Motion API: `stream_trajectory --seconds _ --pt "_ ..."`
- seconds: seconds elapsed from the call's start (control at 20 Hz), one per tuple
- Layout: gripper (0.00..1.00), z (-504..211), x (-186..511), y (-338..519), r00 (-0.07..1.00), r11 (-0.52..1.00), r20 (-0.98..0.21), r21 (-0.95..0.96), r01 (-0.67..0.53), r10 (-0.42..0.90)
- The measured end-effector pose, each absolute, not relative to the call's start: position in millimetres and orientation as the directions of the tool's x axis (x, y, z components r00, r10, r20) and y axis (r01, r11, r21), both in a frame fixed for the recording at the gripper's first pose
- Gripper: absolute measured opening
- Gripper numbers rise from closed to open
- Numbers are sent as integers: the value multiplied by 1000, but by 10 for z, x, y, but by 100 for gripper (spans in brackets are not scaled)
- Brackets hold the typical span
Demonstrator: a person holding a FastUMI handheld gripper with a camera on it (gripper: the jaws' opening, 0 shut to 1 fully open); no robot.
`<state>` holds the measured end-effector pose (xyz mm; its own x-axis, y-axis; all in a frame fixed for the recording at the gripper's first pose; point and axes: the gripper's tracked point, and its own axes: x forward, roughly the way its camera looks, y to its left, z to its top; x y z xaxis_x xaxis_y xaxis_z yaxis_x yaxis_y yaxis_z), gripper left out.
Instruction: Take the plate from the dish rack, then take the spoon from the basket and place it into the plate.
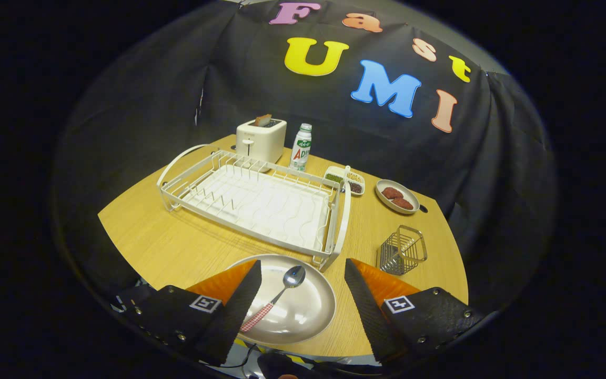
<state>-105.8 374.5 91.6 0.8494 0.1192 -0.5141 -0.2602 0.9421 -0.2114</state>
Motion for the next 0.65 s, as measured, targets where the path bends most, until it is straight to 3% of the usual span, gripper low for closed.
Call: stream_trajectory --seconds 0.65 --pt "97 2603 -582 3309 985 990 -147 -96 -105 90"
